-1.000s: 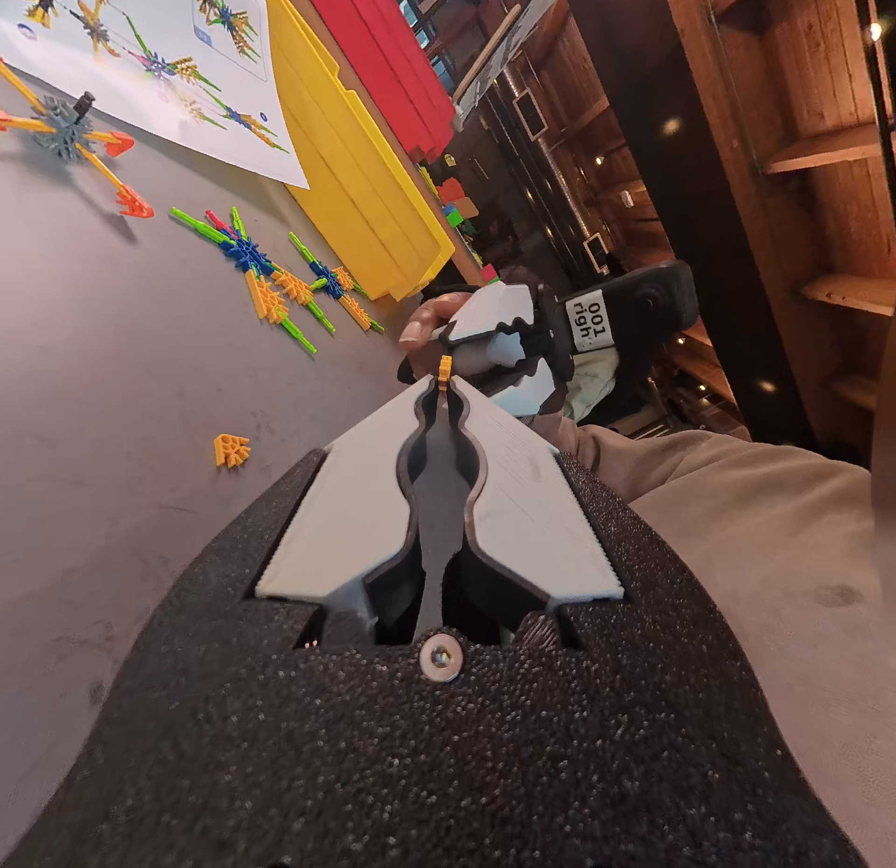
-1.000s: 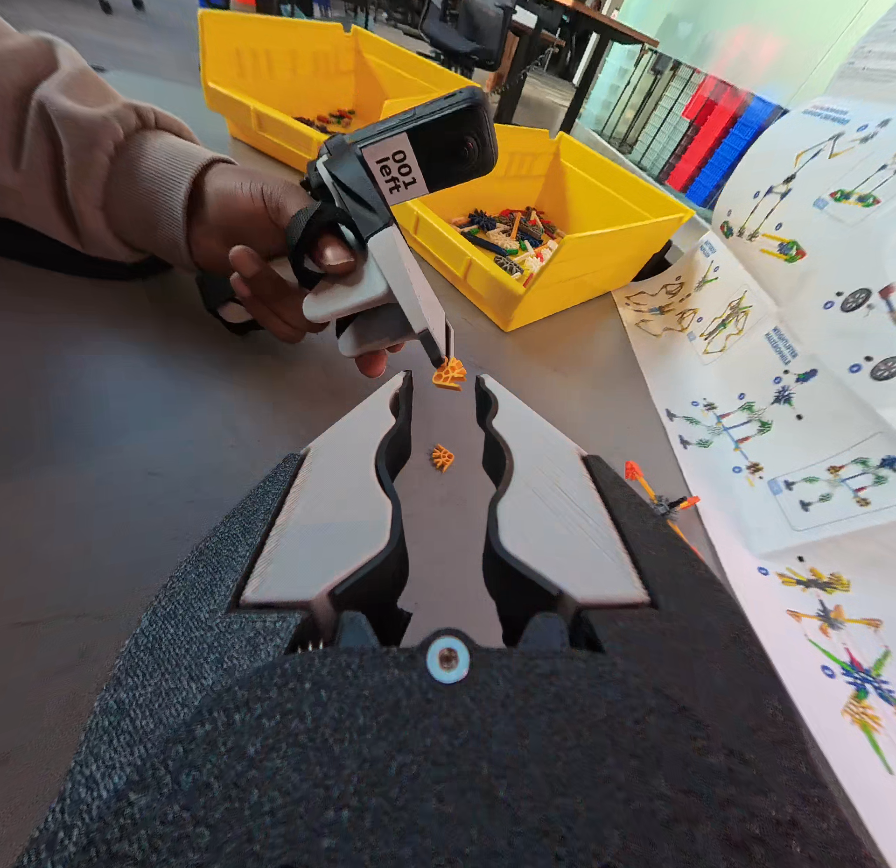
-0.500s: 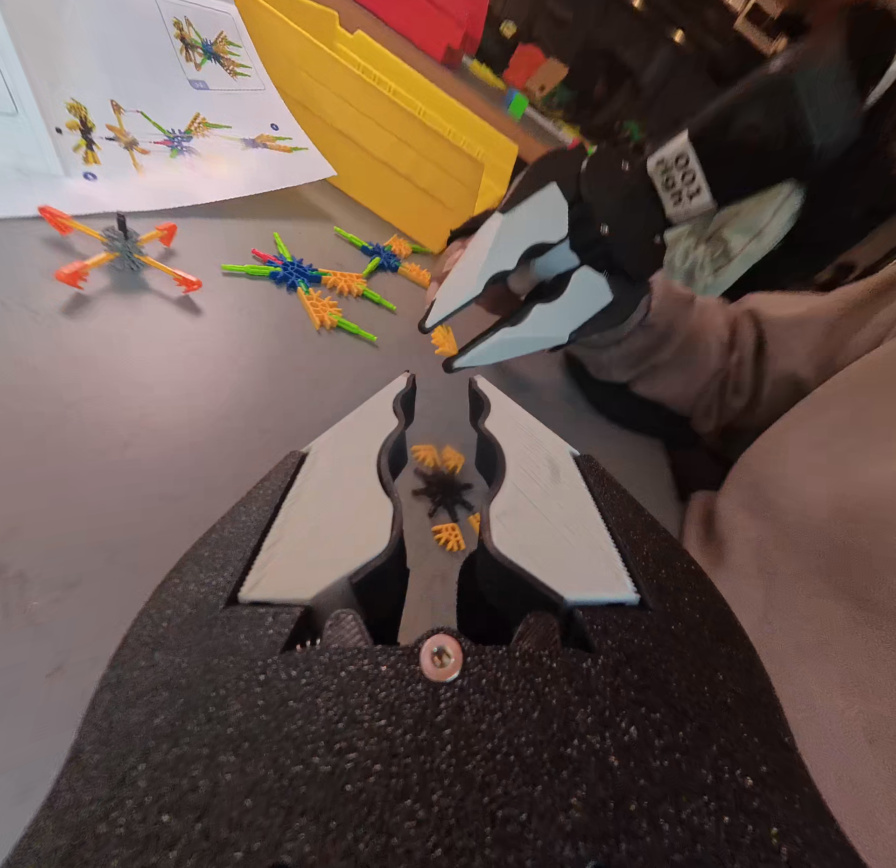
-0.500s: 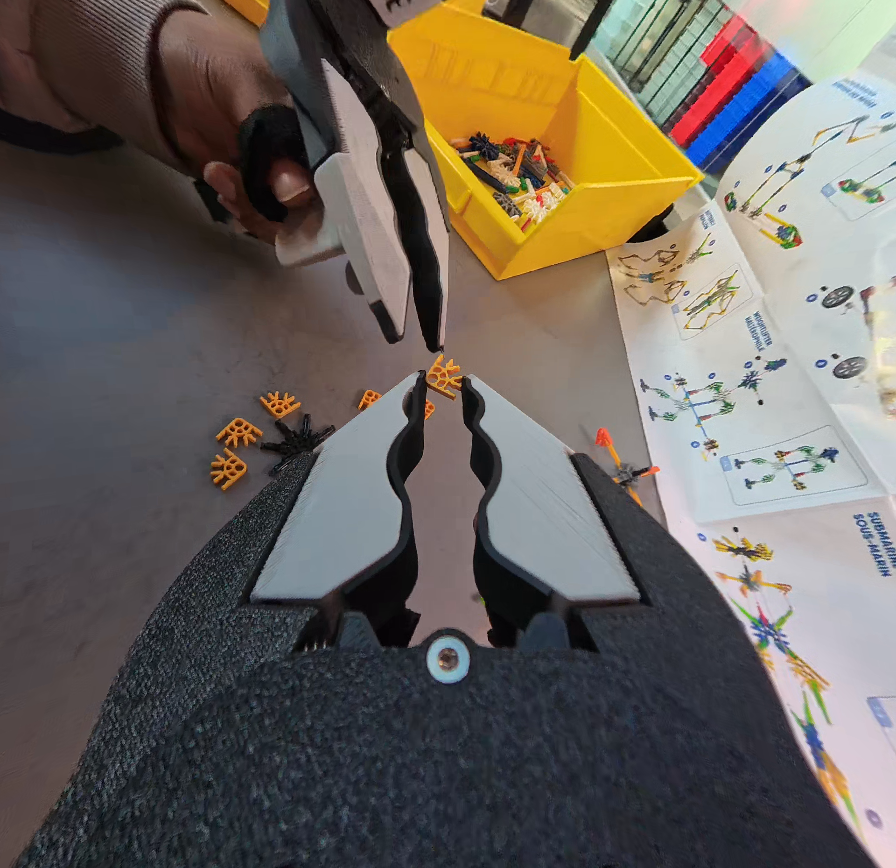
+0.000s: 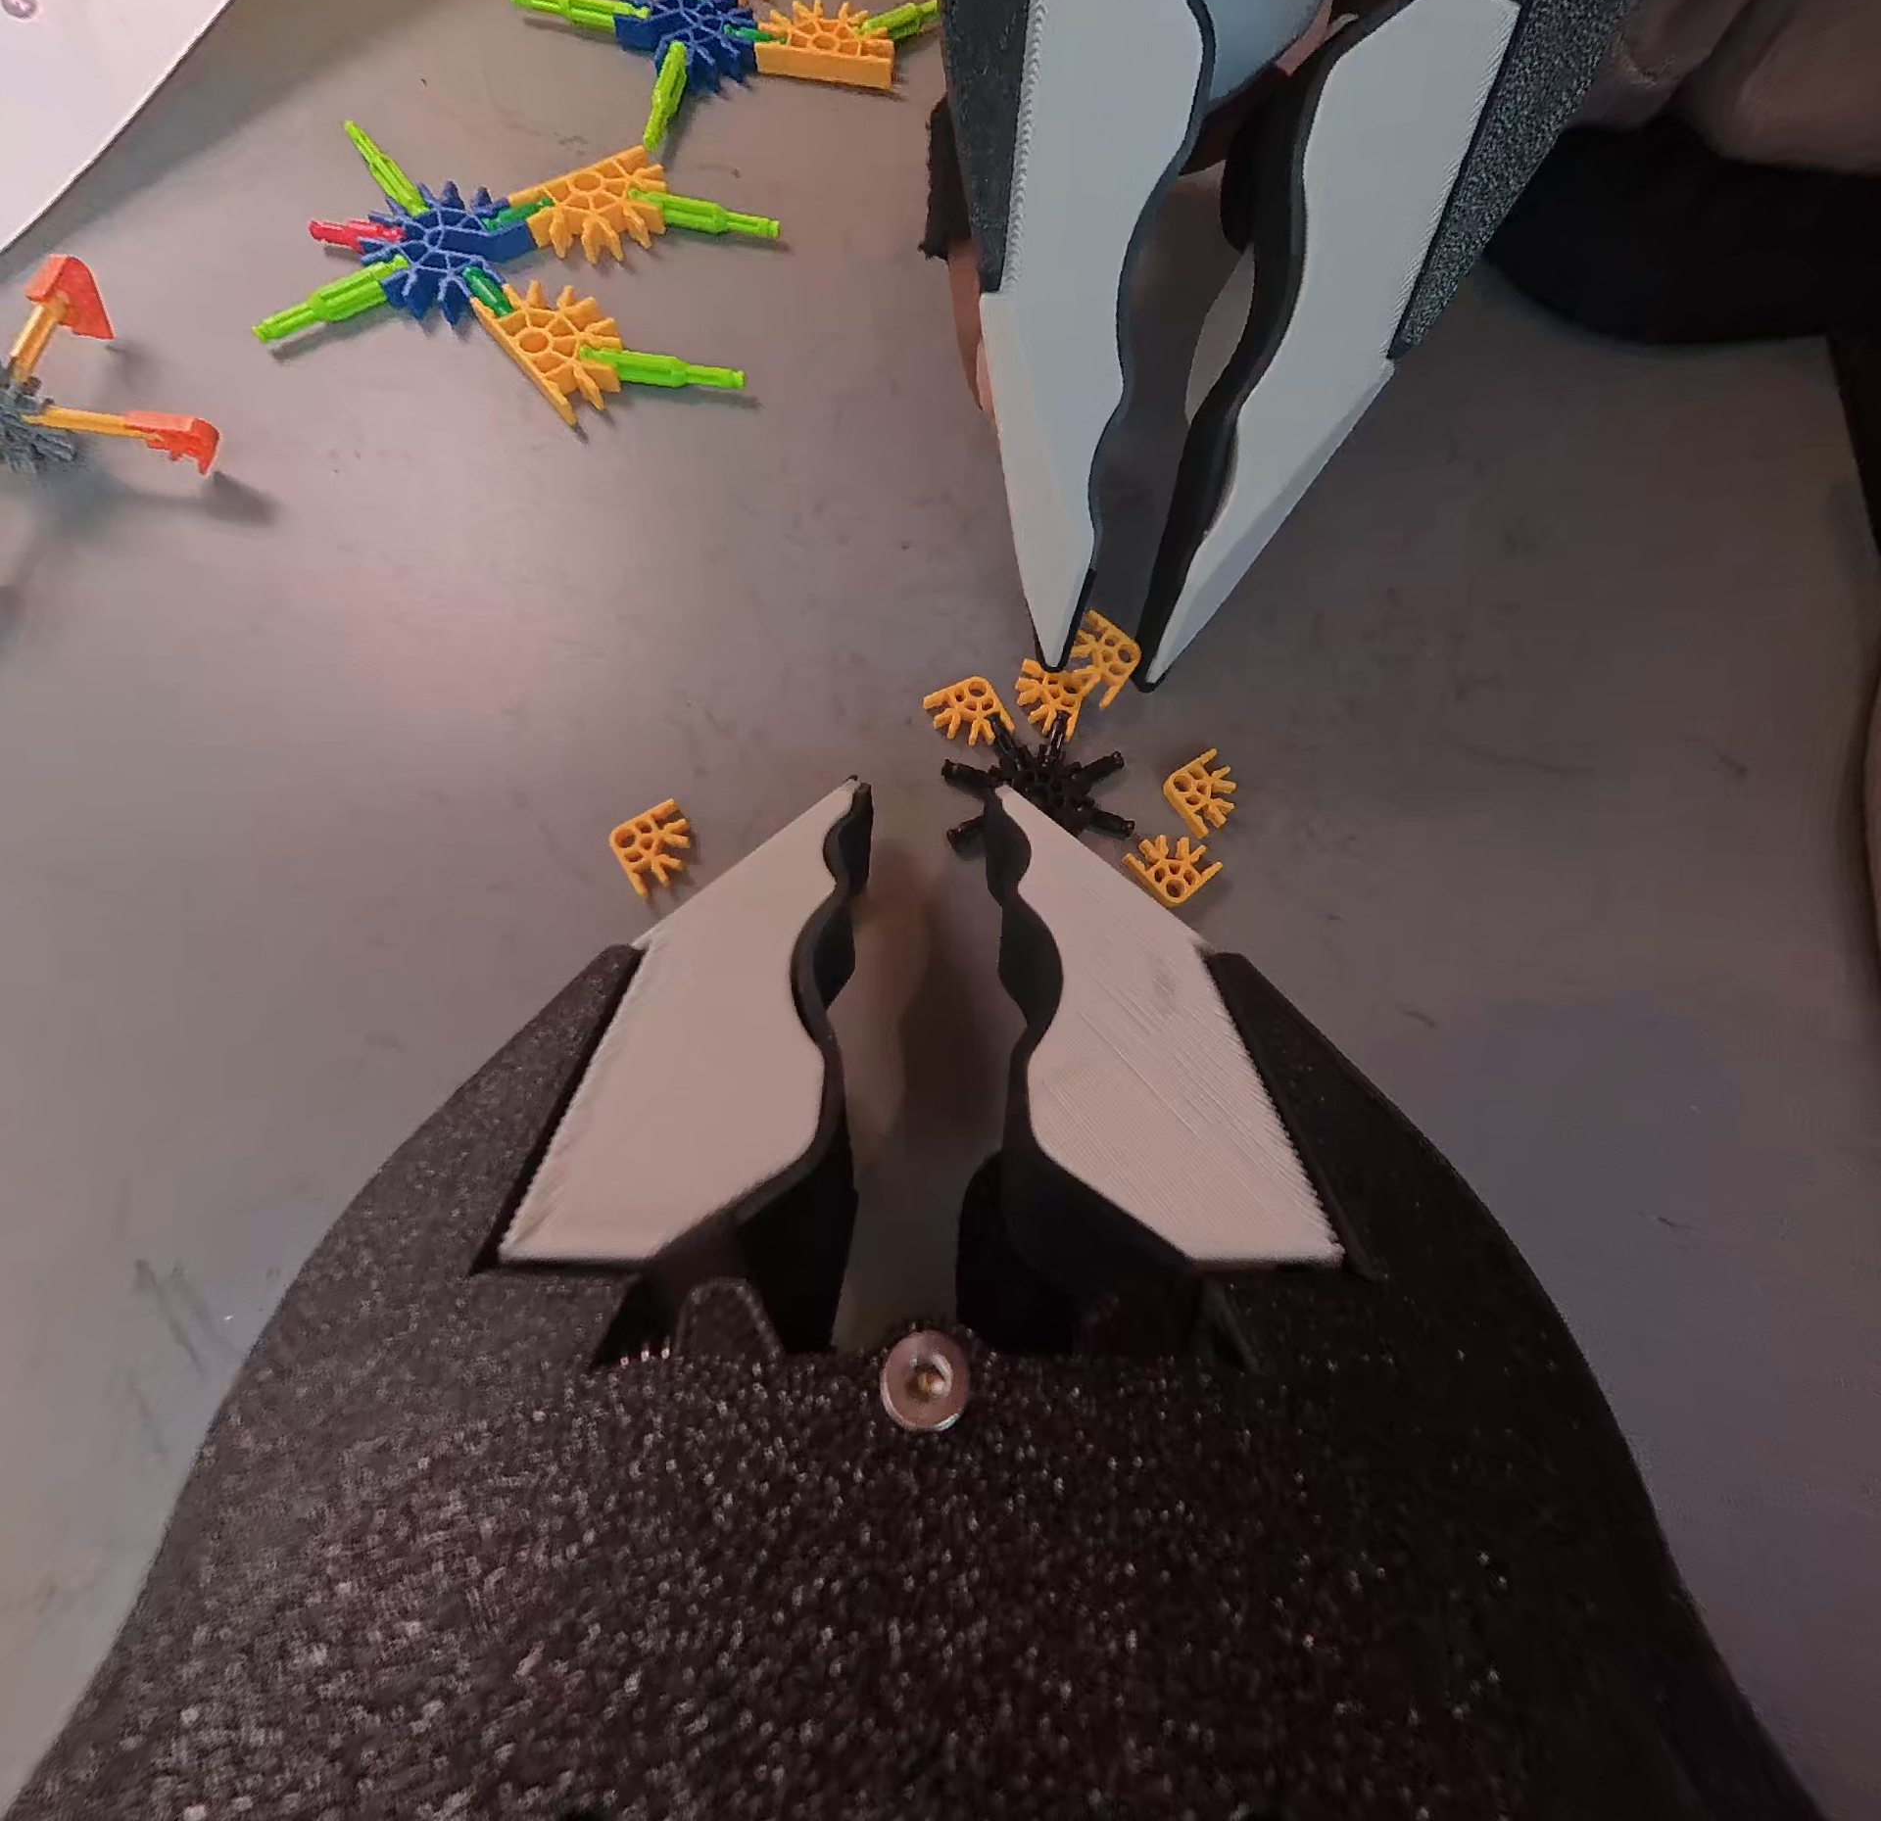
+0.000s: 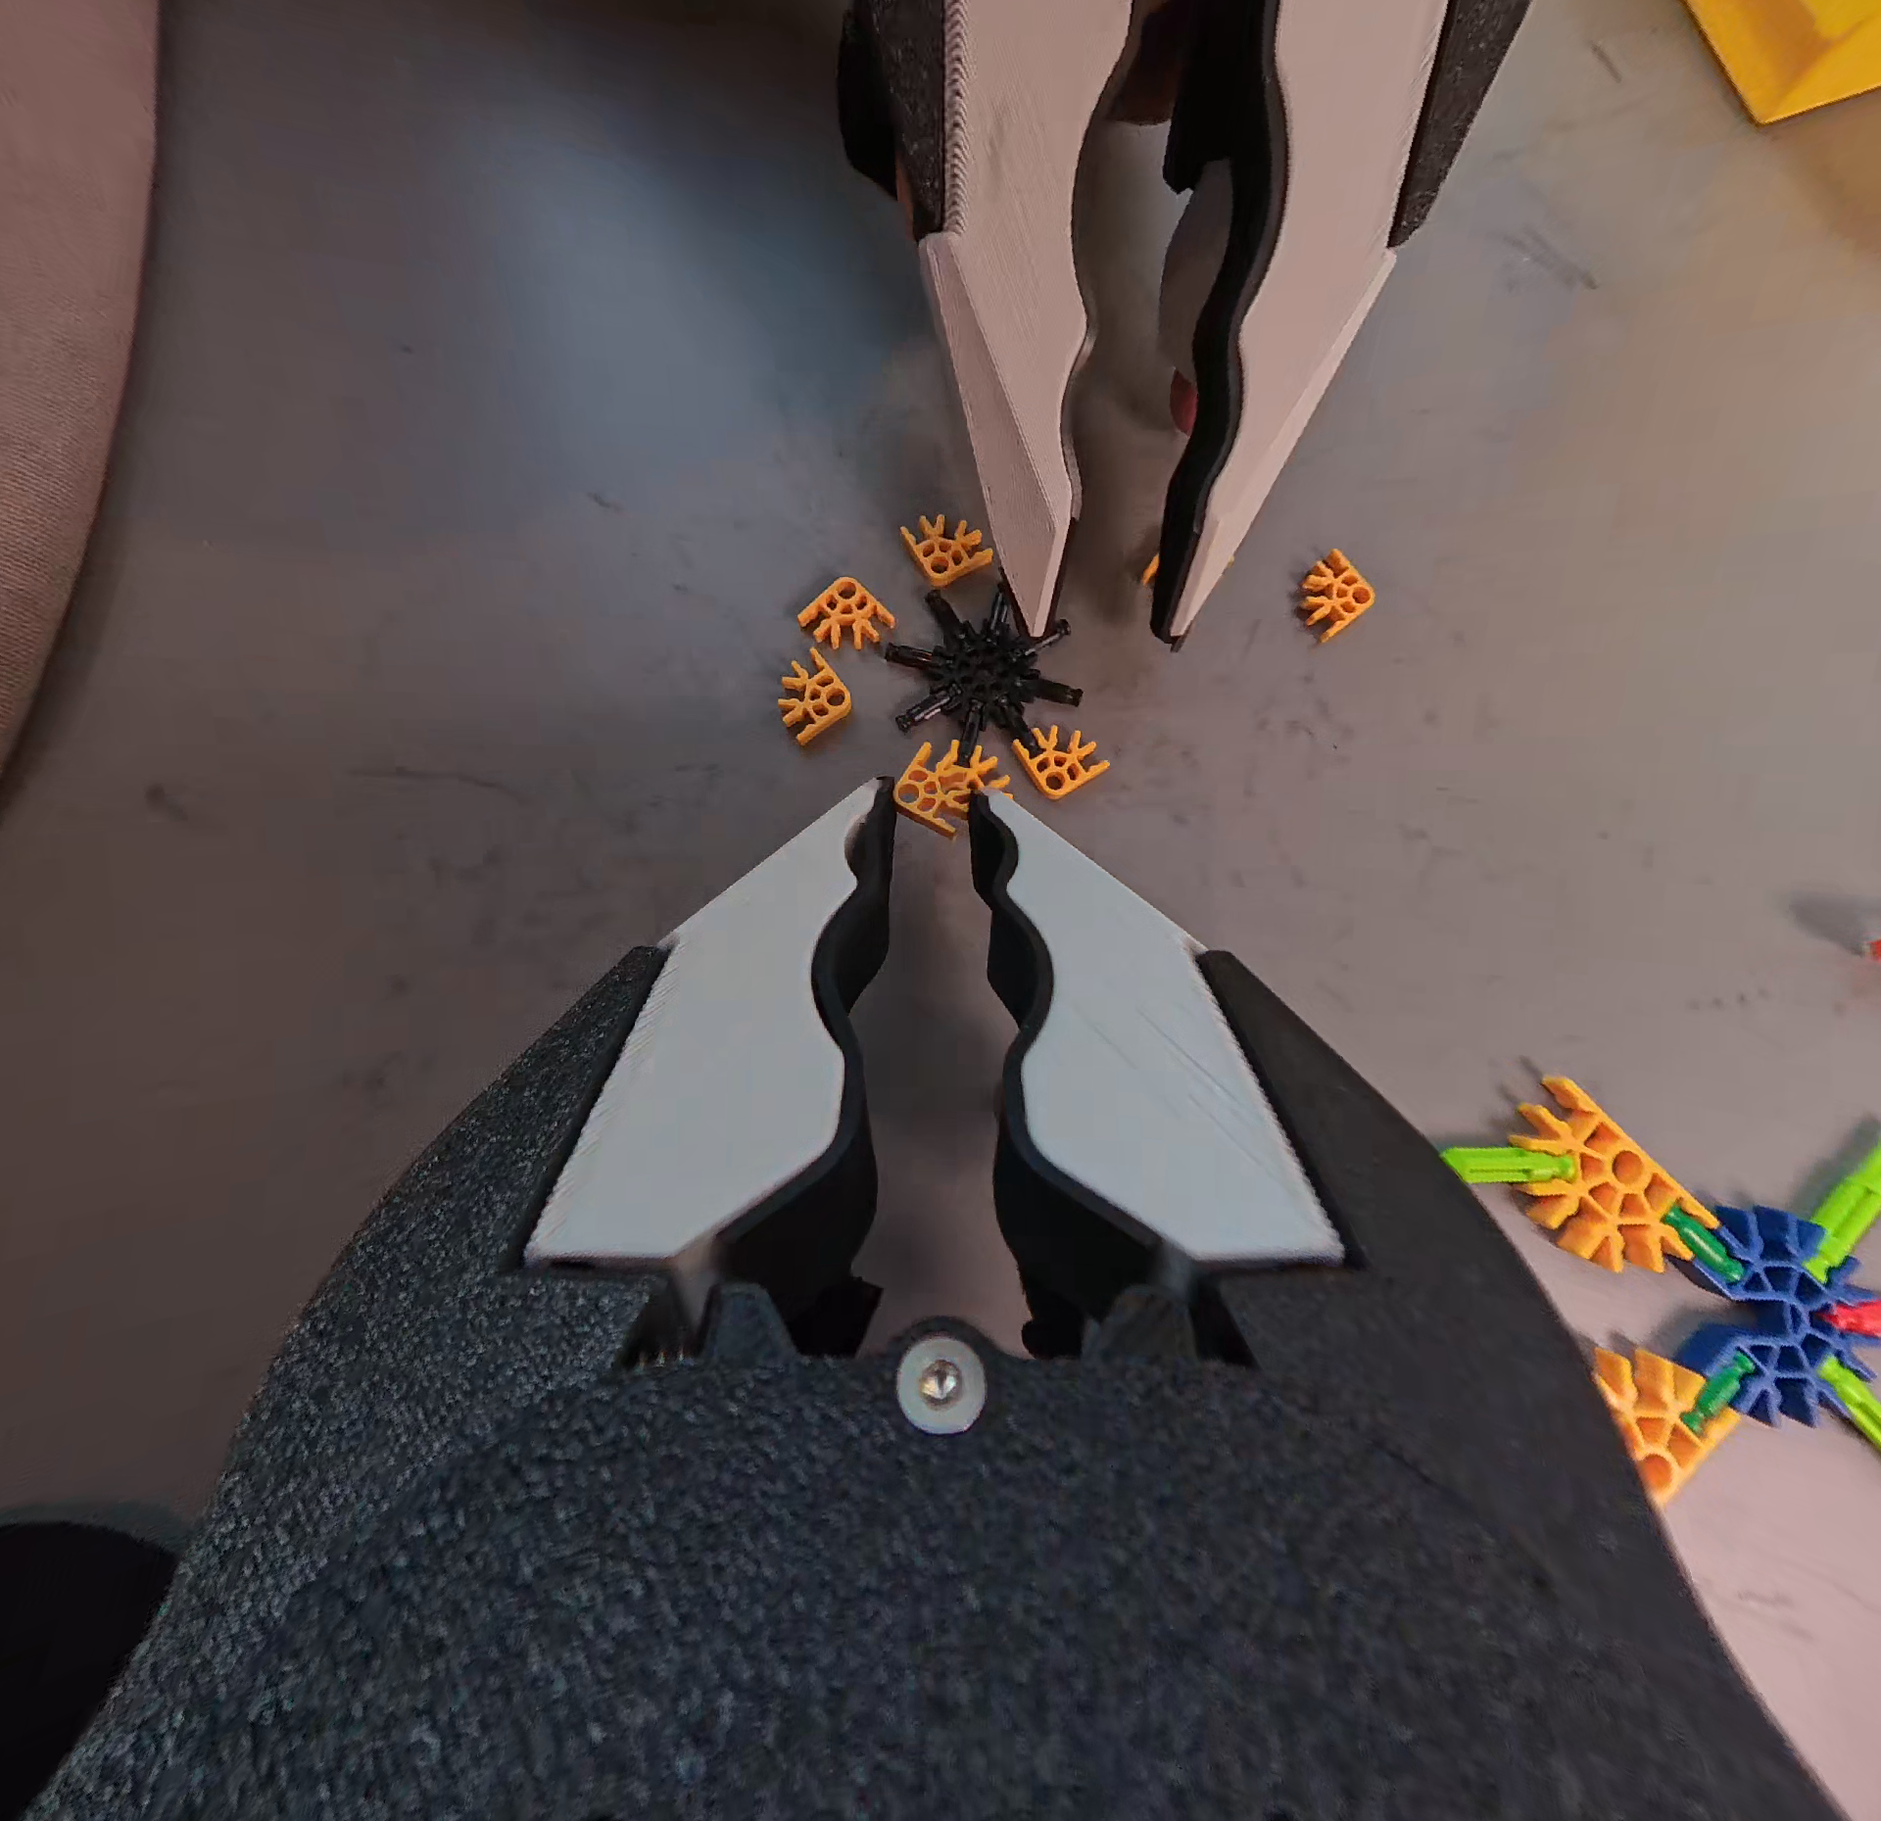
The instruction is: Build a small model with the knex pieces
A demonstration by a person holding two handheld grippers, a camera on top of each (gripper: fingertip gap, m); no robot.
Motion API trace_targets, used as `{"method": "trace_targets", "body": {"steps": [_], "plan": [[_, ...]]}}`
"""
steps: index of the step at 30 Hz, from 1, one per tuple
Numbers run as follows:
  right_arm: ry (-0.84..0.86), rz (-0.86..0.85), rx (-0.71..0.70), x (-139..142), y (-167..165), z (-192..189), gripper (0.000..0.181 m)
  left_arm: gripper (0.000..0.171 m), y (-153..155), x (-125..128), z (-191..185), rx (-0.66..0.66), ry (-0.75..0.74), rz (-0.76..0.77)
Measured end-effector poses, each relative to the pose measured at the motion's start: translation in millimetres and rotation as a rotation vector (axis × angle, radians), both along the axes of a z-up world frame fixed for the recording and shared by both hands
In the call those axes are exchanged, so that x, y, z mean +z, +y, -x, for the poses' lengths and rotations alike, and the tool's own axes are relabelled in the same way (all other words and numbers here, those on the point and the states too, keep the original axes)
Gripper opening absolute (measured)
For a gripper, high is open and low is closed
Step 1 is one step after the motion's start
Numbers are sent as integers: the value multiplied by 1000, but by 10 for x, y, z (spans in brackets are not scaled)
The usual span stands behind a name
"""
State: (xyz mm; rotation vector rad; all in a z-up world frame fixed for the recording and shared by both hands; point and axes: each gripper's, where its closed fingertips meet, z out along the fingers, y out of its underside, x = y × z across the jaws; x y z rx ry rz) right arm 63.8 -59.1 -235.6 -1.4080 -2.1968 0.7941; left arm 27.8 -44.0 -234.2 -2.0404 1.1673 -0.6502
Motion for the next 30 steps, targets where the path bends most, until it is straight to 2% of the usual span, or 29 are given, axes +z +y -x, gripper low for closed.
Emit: {"method": "trace_targets", "body": {"steps": [5,8,11,15,19,30], "plan": [[-8,-127,-81,-38,255,21,12,21,-116,-33,-6,-32,14,40],[40,-122,-109,38,316,43,12,20,-166,0,7,-38,3,43],[52,-57,-84,111,239,12,12,19,-137,50,24,-15,-17,19],[10,12,-52,67,128,-52,12,19,-91,13,-7,-7,12,-16],[-28,12,-46,-14,104,-64,12,19,-102,-22,-61,-21,30,-25],[-62,-42,-17,-53,103,-67,13,3,-117,-67,-121,-70,76,-85]]}}
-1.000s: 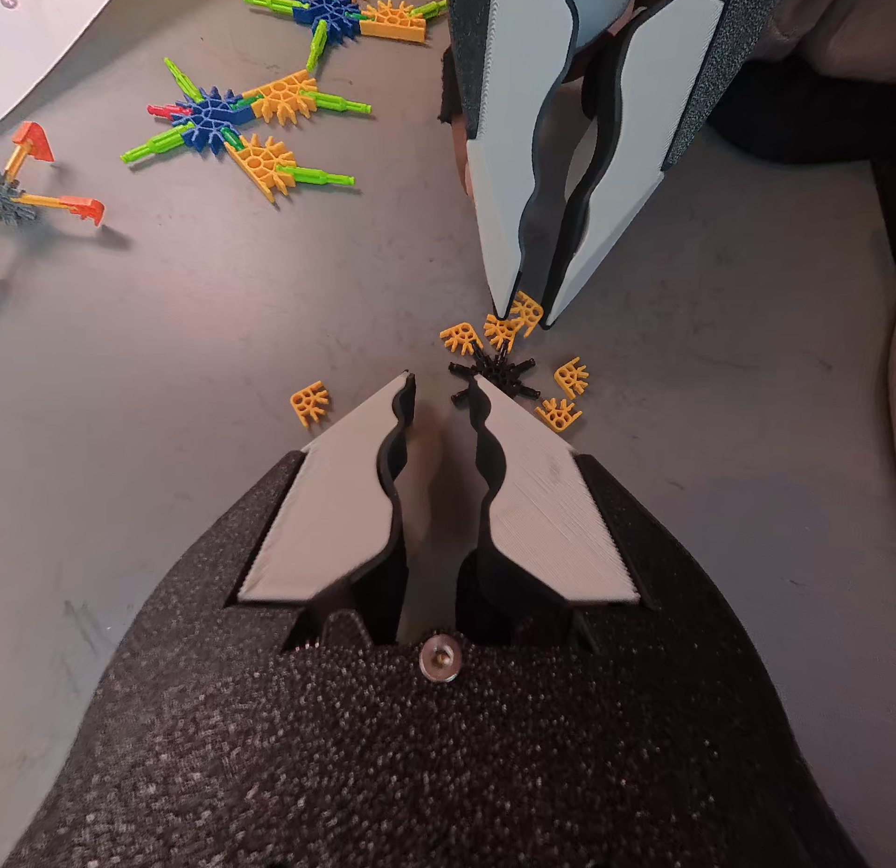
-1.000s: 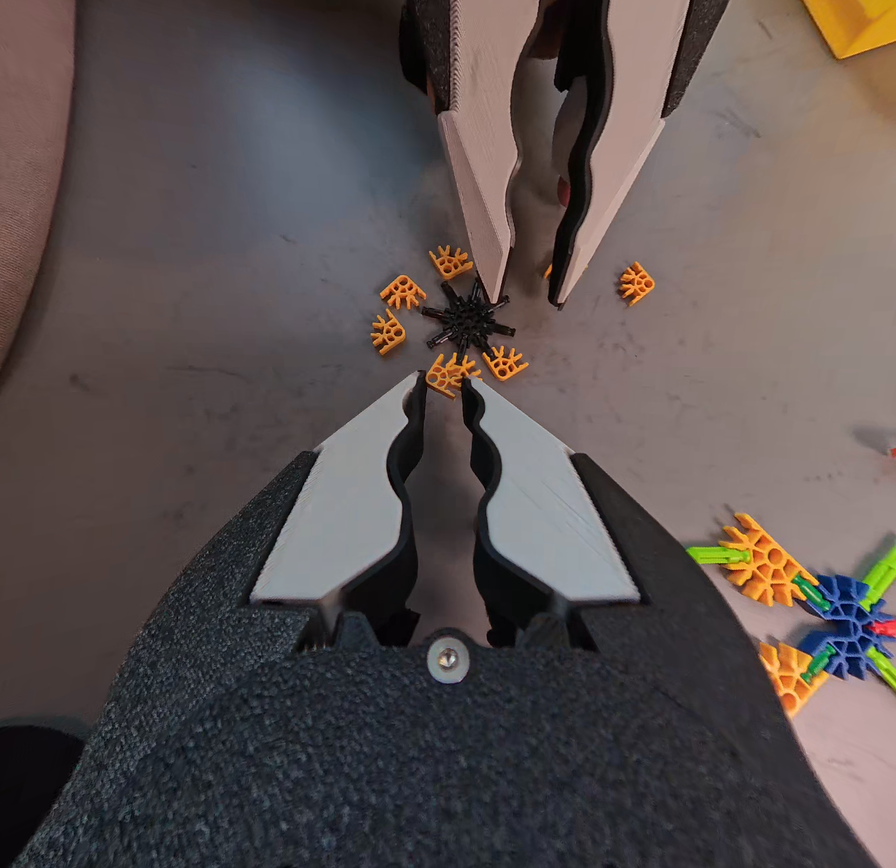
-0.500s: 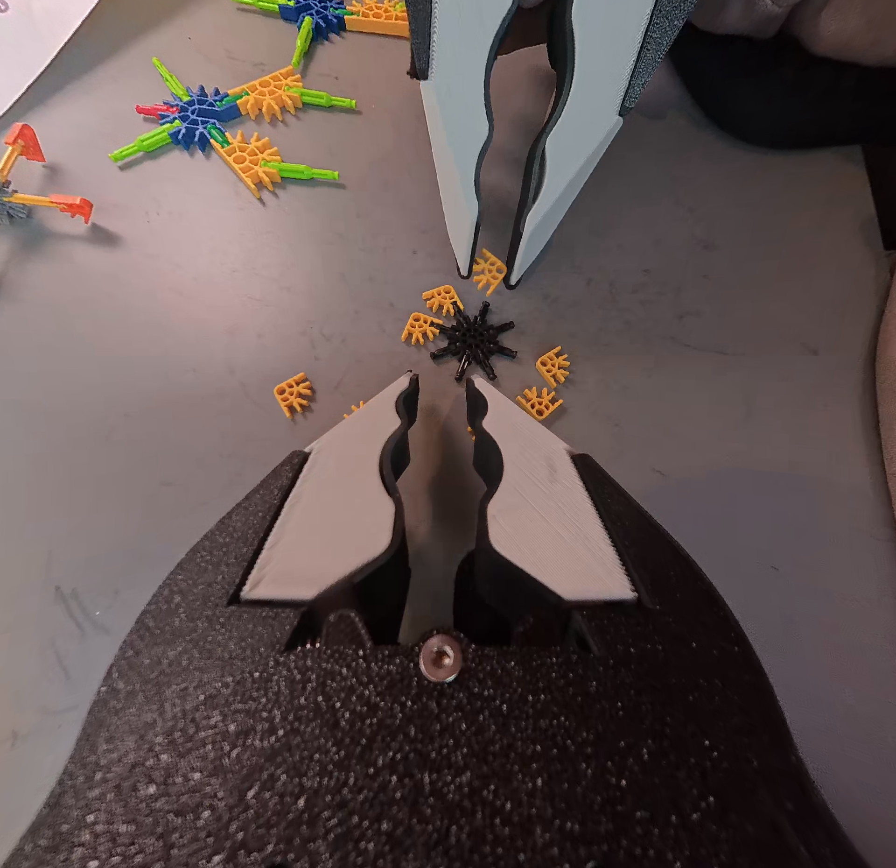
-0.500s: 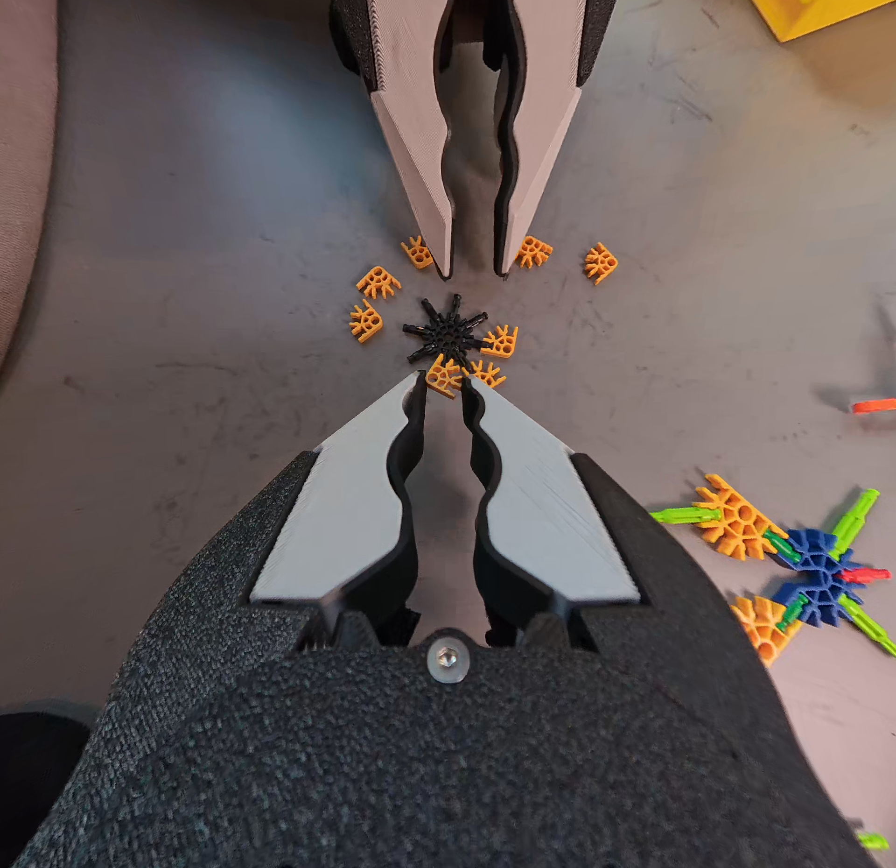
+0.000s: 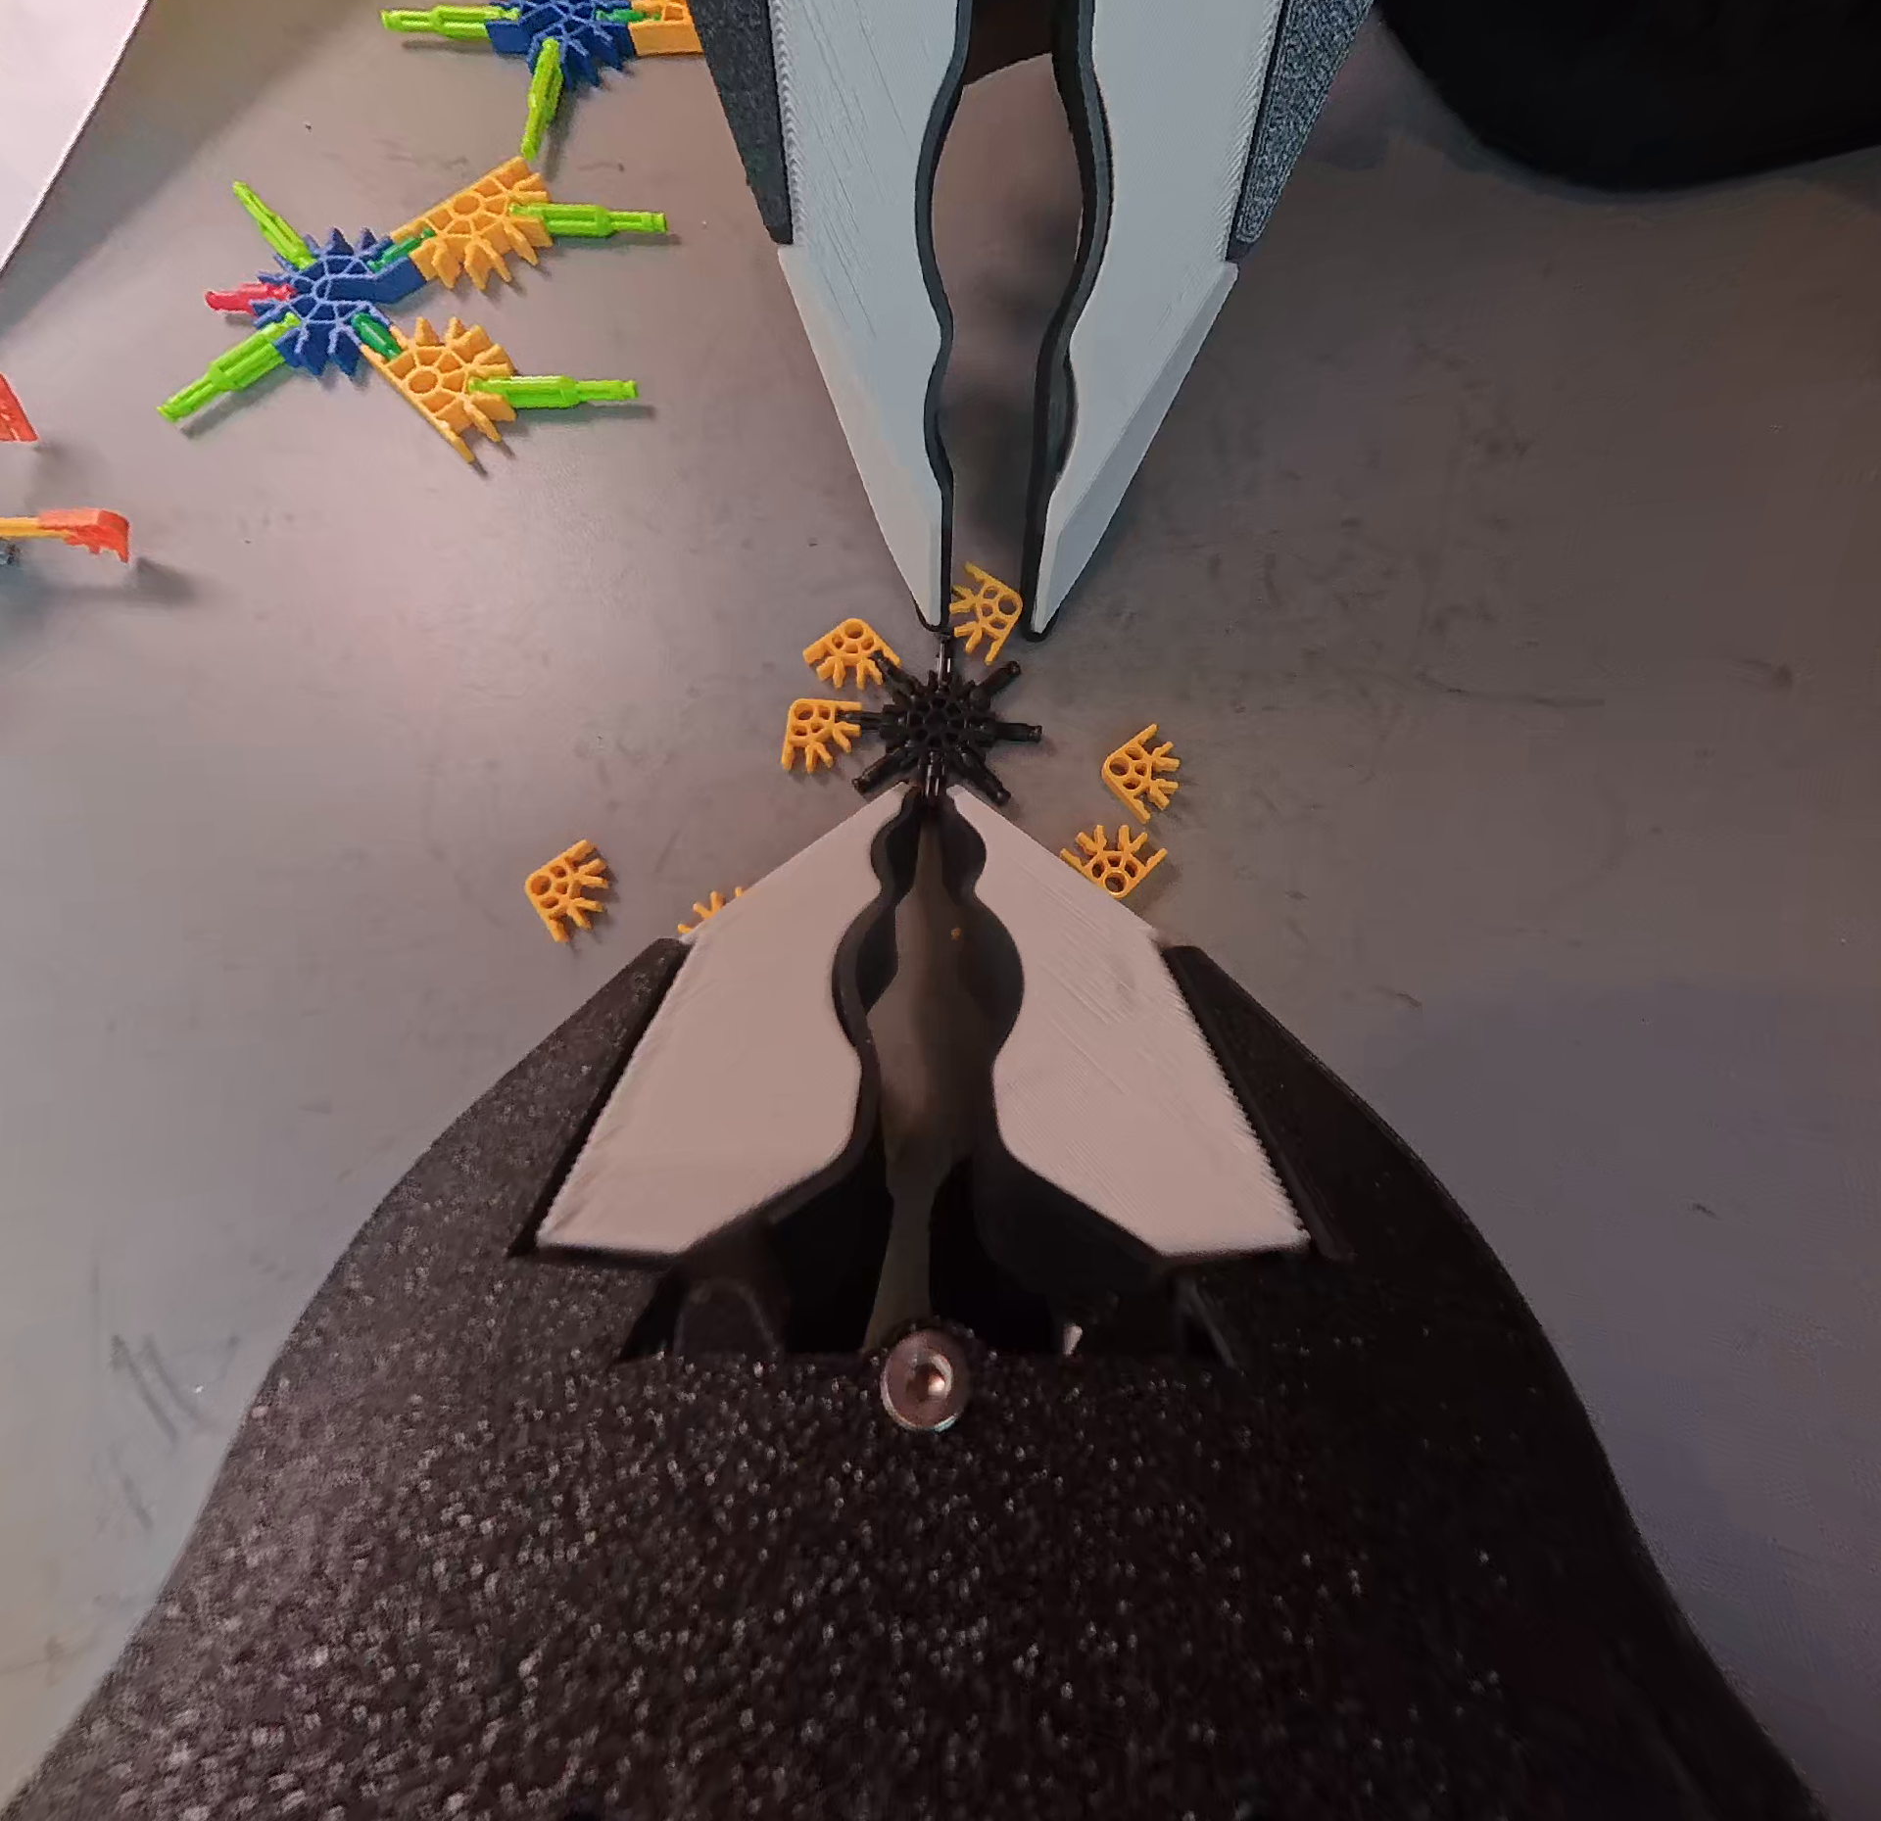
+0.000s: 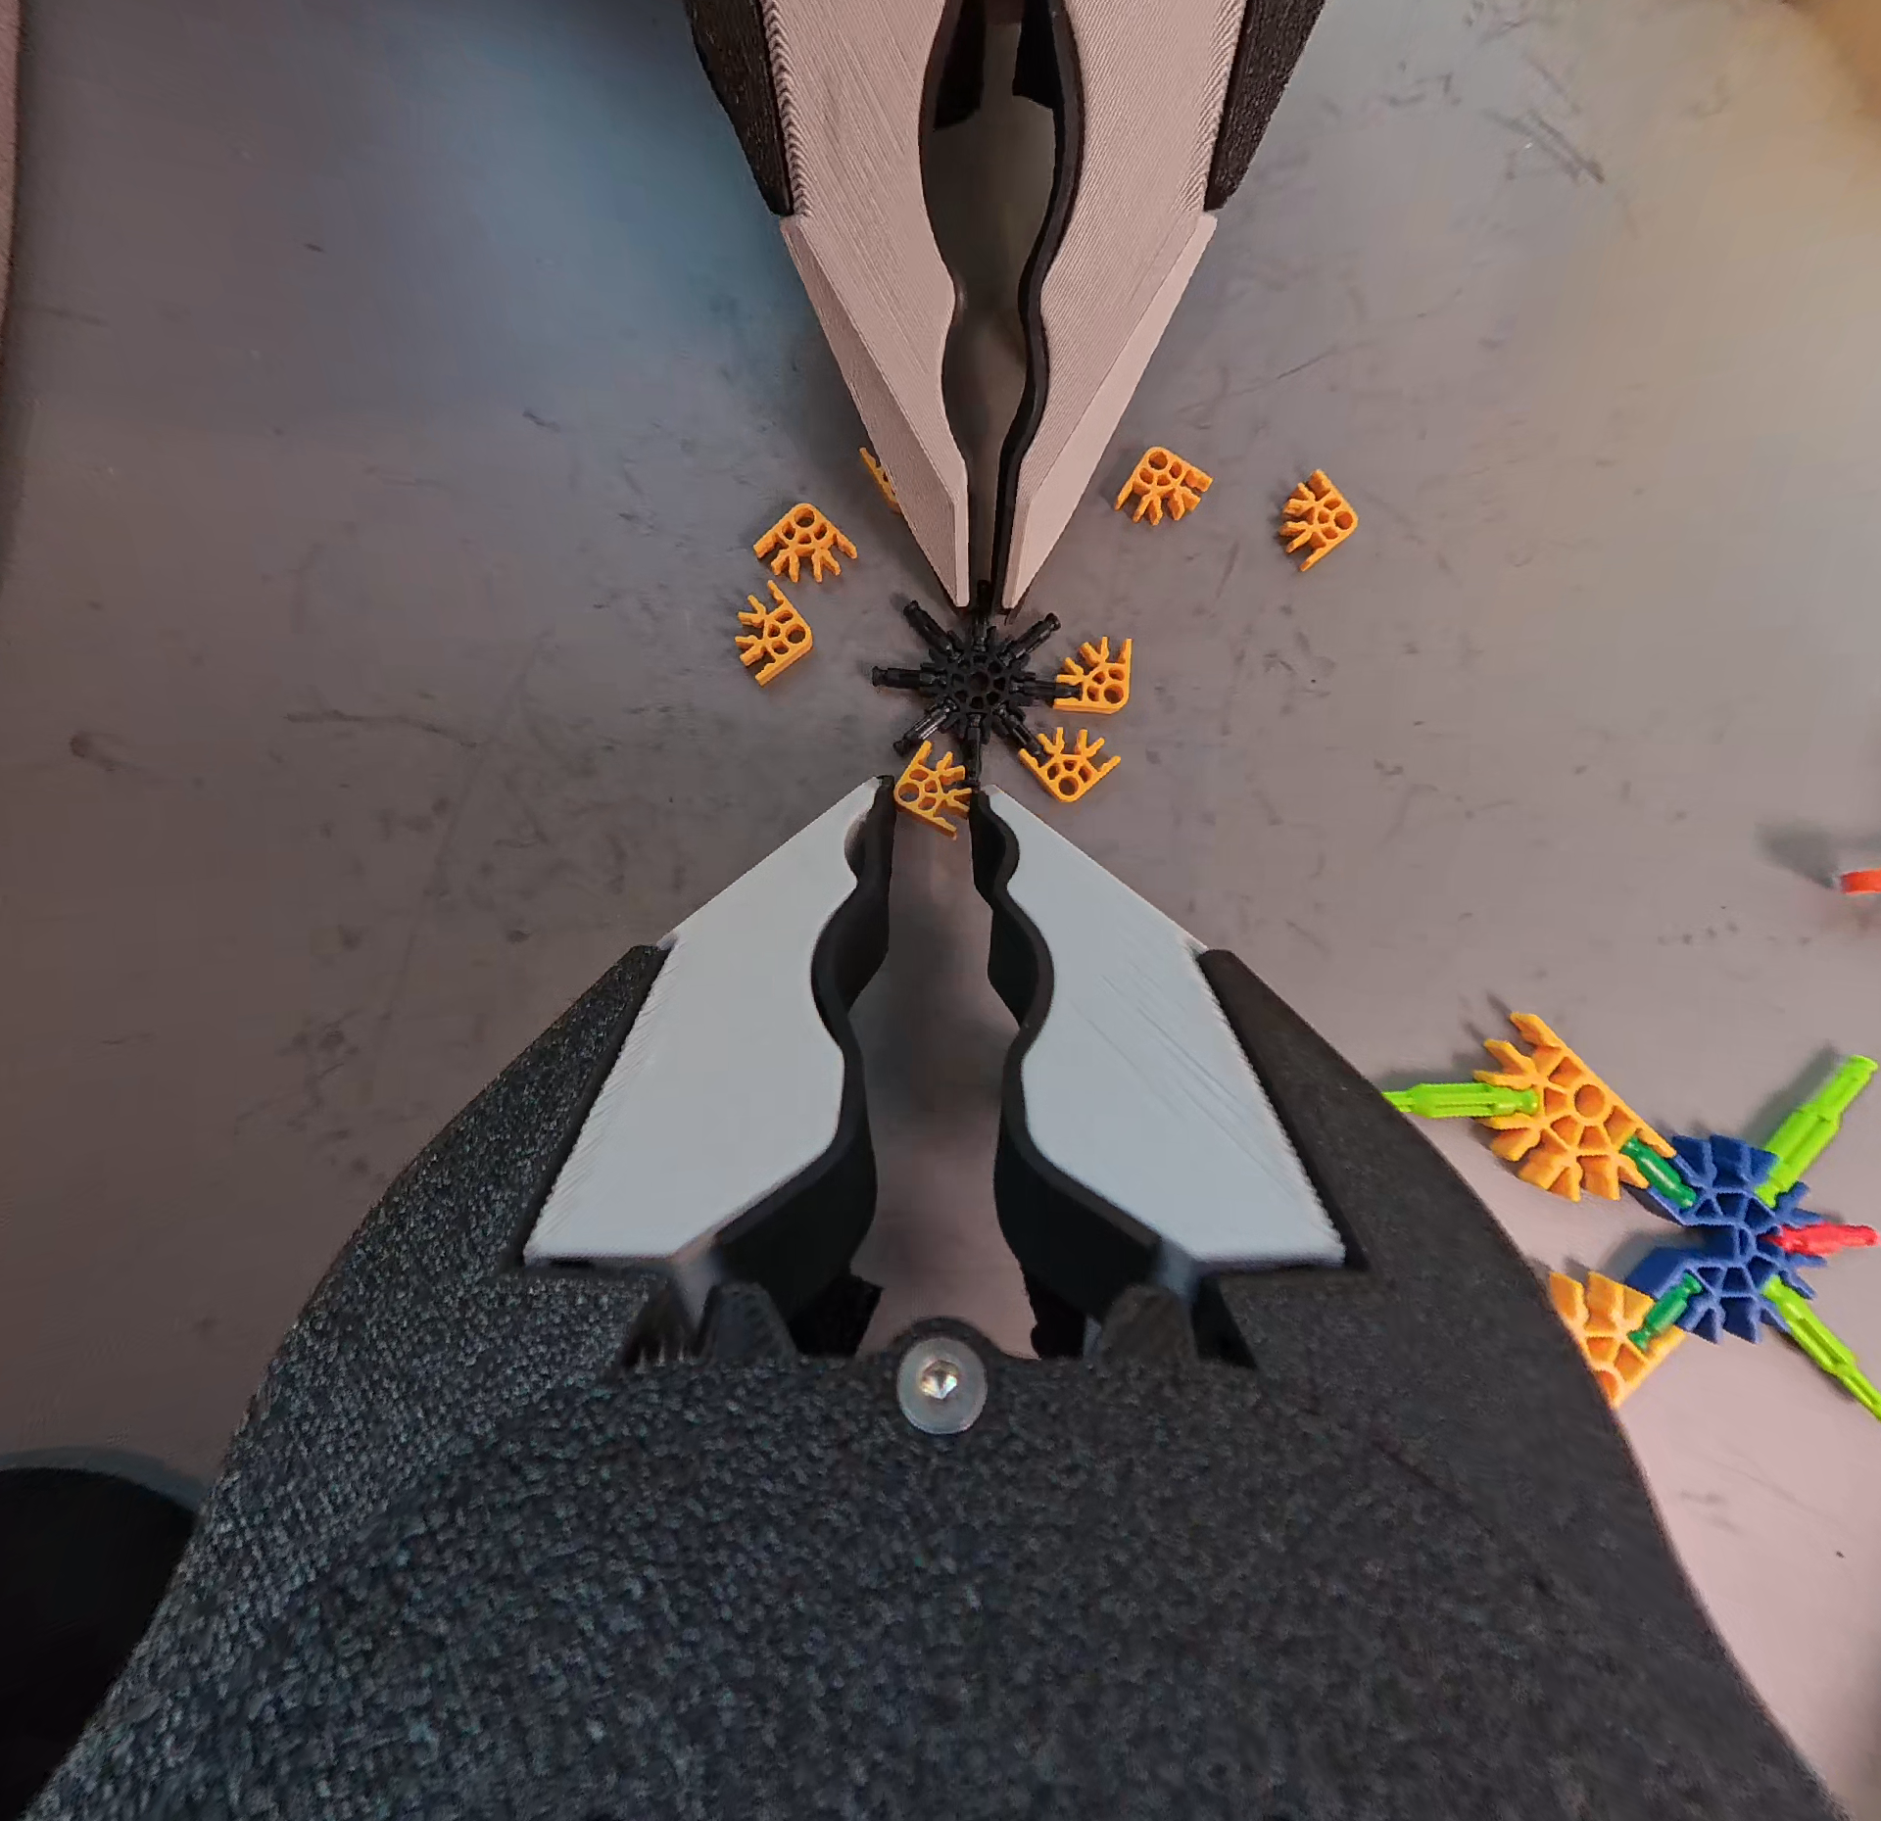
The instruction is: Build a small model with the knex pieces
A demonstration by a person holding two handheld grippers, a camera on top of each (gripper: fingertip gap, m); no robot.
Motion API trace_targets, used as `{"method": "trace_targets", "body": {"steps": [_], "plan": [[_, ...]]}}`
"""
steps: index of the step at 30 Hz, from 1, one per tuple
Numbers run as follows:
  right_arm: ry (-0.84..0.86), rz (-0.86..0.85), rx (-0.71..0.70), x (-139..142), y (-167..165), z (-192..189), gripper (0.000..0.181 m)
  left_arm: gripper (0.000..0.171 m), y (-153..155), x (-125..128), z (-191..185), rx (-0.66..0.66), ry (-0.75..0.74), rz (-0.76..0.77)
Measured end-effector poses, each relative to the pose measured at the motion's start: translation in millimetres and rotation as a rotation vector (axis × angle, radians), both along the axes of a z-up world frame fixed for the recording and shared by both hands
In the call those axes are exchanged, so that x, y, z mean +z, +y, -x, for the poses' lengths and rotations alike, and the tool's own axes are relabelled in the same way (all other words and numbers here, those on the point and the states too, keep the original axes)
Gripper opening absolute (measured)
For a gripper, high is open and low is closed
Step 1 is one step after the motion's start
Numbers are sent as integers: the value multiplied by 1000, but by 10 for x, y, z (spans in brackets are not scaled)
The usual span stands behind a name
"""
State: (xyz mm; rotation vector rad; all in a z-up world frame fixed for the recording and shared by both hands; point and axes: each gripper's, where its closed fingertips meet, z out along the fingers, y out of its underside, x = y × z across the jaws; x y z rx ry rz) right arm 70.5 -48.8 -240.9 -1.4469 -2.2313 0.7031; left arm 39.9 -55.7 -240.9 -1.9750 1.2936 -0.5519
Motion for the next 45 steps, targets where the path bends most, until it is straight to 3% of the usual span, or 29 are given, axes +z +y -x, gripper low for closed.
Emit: {"method": "trace_targets", "body": {"steps": [20,26,33,45], "plan": [[-31,41,87,-6,-30,3,13,2,-59,-1,2,-253,-20,32],[-13,58,90,23,-50,-14,22,3,-55,-1,0,-255,-16,18],[6,8,69,114,-37,-50,14,2,-52,-2,-5,-248,-9,13],[-13,-23,46,8,-25,-44,11,2,-56,2,2,-211,1,-8]]}}
